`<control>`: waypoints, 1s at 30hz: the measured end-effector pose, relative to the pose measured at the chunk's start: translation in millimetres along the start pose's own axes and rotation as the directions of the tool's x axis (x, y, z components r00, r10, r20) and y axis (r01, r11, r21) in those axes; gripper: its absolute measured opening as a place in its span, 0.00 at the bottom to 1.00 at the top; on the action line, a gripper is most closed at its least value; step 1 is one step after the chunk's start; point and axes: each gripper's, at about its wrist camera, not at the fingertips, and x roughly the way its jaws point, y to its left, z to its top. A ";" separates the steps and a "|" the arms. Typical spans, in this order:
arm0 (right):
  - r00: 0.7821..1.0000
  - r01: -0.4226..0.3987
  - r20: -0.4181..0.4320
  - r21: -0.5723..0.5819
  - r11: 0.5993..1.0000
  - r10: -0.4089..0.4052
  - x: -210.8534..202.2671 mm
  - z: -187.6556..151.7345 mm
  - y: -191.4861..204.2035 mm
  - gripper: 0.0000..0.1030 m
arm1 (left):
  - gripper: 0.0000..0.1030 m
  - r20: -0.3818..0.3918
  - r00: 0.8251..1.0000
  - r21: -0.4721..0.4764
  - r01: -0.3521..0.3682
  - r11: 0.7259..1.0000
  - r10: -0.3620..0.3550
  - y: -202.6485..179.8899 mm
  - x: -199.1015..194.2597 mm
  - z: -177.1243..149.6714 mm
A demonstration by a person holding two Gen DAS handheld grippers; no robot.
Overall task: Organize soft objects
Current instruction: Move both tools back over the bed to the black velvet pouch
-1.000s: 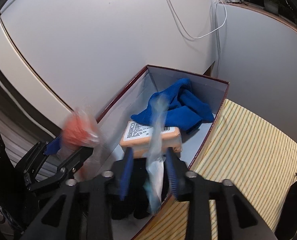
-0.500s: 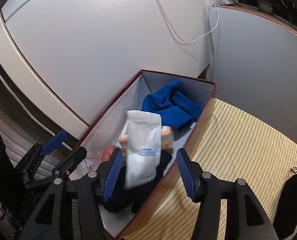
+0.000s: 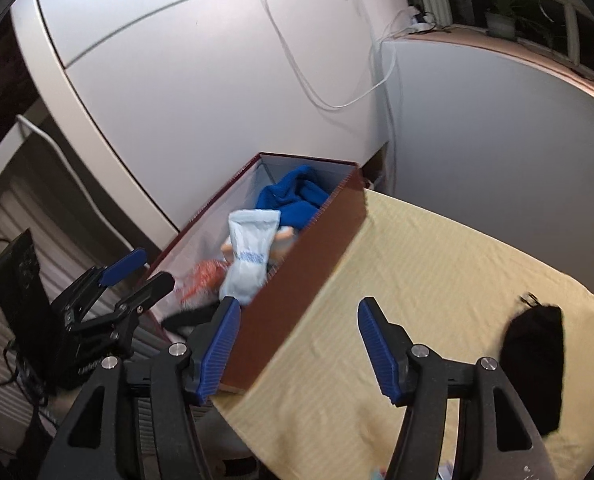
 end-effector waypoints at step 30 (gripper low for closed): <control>0.997 0.052 0.033 0.442 0.896 -0.074 -81.8 -138.6 -227.6 0.58 | 0.66 -0.306 0.841 -0.038 0.457 0.889 -0.446 -186.6 84.8 -38.1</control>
